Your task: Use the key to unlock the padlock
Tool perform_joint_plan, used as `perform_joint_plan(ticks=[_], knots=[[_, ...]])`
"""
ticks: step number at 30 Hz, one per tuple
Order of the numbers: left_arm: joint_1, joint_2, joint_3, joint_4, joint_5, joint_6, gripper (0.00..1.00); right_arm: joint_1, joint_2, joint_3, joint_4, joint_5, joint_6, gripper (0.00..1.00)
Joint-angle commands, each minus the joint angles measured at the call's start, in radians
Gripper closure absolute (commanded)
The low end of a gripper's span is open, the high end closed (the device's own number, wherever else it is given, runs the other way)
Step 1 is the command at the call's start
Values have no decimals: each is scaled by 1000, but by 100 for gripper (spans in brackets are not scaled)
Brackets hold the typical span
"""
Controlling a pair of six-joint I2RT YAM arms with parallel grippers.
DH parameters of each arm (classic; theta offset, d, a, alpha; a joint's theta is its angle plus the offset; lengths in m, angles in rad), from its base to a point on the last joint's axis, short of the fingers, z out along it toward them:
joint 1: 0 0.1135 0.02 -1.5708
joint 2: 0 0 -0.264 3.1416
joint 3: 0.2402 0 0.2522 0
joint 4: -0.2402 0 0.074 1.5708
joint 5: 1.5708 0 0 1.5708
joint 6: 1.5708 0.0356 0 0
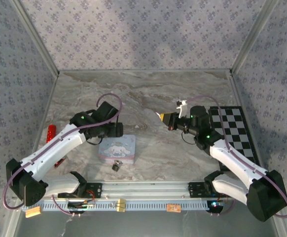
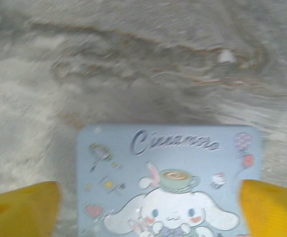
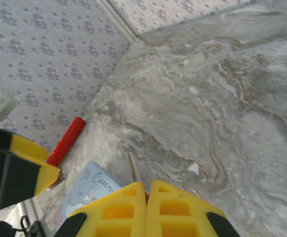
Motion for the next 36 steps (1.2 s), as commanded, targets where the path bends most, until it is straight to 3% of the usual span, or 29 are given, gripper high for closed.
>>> perform_joint_plan(ticks=[1, 8, 13, 23, 36], knots=[[-2, -61, -54, -179, -130, -99, 0, -8, -15, -4, -48, 11, -43, 100], [31, -171, -236, 18, 59, -66, 0, -9, -18, -28, -16, 0, -31, 100], [31, -147, -300, 72, 86, -55, 0, -2, -18, -49, 13, 1, -8, 100], [86, -115, -401, 243, 282, -29, 0, 4, -12, -61, 24, 8, -5, 100], [128, -19, -444, 329, 306, -90, 0, 15, 5, -60, 34, 9, 0, 100]])
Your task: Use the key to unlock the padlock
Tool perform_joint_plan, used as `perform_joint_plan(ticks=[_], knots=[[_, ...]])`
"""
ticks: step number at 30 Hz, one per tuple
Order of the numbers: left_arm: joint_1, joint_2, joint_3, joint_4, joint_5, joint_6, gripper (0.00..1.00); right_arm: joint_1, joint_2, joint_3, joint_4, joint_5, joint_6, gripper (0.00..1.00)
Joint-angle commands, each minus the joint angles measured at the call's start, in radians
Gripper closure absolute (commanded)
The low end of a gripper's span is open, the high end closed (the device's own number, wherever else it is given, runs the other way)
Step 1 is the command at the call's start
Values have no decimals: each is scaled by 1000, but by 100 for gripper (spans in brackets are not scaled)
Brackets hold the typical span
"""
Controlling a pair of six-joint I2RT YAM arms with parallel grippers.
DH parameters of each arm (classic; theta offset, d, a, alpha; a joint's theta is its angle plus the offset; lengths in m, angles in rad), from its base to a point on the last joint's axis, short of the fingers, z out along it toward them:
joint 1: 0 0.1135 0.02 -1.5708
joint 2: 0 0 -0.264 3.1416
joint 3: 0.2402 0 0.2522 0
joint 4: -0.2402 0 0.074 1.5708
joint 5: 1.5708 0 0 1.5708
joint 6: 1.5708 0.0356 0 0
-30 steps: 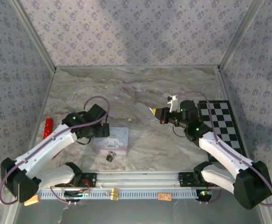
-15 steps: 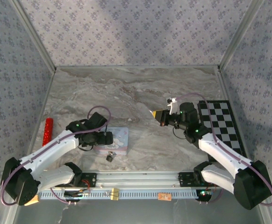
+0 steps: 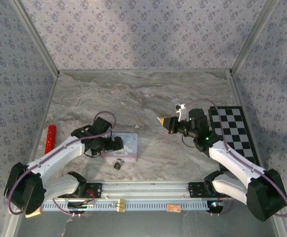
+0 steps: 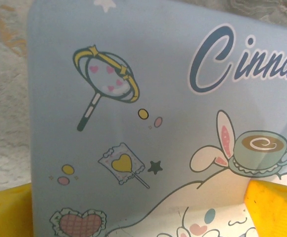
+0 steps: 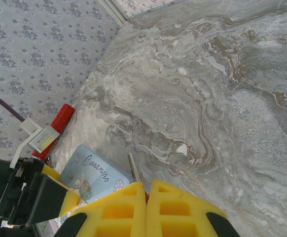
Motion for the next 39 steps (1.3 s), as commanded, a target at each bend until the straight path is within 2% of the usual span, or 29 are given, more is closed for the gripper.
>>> perform_joint_plan(ticks=[1, 12, 18, 30, 39], knots=[[9, 59, -25, 41, -24, -44, 0, 9, 0, -9, 32, 6, 15, 100], [18, 201, 2, 167, -145, -164, 0, 9, -4, -16, 24, 17, 11, 100], [57, 289, 59, 254, -187, -156, 0, 9, -3, -19, 25, 21, 16, 100], [160, 543, 253, 404, -146, -99, 0, 15, 19, -18, 34, 20, 33, 100], [204, 618, 360, 412, -145, -57, 0, 33, 33, -1, 23, 30, 32, 100]])
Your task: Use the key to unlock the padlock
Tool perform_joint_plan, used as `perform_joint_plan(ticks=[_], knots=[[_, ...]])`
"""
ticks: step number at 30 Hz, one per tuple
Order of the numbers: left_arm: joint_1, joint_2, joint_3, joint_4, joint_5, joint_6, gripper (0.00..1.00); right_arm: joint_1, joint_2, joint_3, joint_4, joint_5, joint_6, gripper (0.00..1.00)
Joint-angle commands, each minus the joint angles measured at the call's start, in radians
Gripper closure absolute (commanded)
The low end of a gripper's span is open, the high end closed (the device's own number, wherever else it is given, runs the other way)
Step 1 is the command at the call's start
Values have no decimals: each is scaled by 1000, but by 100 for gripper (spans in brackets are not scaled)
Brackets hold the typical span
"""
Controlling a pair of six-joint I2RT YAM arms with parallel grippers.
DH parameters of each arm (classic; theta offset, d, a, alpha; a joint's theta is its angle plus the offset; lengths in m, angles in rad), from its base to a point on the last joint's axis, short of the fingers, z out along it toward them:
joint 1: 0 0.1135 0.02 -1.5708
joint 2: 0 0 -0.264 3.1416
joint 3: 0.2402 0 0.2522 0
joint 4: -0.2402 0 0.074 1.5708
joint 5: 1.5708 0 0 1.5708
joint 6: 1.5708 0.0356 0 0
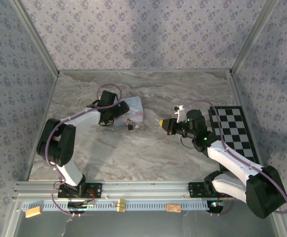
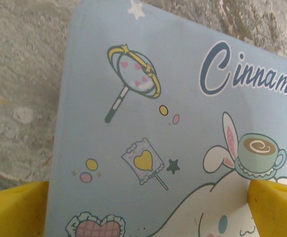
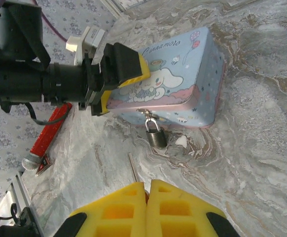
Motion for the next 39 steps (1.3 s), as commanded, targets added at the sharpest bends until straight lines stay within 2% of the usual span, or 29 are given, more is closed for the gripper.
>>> perform_joint_plan(ticks=[1, 5, 11, 18, 24, 26, 31, 34, 39], knots=[[18, 40, 16, -105, -59, 55, 0, 12, 4, 13, 5, 21, 6, 100], [22, 20, 58, -161, -31, 100, 0, 20, 6, 13, 3, 32, 5, 100], [32, -101, 47, -189, -15, 140, 0, 30, 20, 18, 4, 34, 1, 100], [-14, -352, -139, -72, -29, 161, 0, 44, 45, 29, 10, 43, 1, 100], [-71, -532, -328, 34, 78, 208, 0, 90, 38, 27, 17, 79, -8, 100], [-86, -558, -387, 66, 83, 210, 1, 94, 46, 29, 20, 79, -4, 100], [-109, -523, -498, 235, 171, 182, 13, 104, 59, 35, 23, 78, 6, 100], [-142, -471, -521, 330, 177, 177, 16, 113, 62, 33, 20, 89, 5, 100], [-148, -359, -507, 425, 188, 194, 21, 126, 63, 36, 21, 98, 8, 100]])
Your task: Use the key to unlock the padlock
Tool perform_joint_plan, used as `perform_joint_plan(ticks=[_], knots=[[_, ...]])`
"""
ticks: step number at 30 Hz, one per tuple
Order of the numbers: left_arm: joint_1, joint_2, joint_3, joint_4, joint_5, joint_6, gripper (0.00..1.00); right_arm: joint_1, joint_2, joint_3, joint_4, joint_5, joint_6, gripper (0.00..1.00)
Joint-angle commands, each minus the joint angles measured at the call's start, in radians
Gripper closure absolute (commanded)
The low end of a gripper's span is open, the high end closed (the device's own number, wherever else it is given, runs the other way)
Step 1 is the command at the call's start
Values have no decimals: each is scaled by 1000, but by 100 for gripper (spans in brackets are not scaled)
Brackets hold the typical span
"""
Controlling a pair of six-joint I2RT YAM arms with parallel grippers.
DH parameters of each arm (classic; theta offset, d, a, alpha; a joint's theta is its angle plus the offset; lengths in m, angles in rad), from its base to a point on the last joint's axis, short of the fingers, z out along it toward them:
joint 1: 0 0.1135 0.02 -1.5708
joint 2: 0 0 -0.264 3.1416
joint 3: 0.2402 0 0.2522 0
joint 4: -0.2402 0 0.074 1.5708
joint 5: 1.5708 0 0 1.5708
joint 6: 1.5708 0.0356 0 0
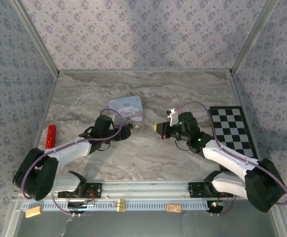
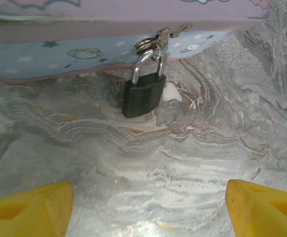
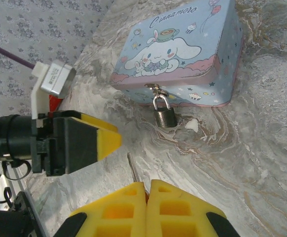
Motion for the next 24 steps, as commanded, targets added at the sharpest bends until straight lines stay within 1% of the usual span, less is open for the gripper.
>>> perform_joint_plan(ticks=[1, 7, 11, 16, 24], knots=[[-3, 58, 22, 142, 31, 23, 22, 13, 5, 31, 16, 26, 8, 100], [-3, 194, 61, 233, 24, 35, 24, 20, 0, 29, 12, 31, 8, 100], [-3, 260, 78, 286, 17, 35, 30, 23, -9, 28, 6, 30, 5, 100], [-3, 301, 82, 323, -36, 29, 35, 23, -19, 26, 3, 32, 2, 100], [-4, 368, 97, 364, -51, 22, 41, 20, -16, 31, 8, 24, -3, 100]])
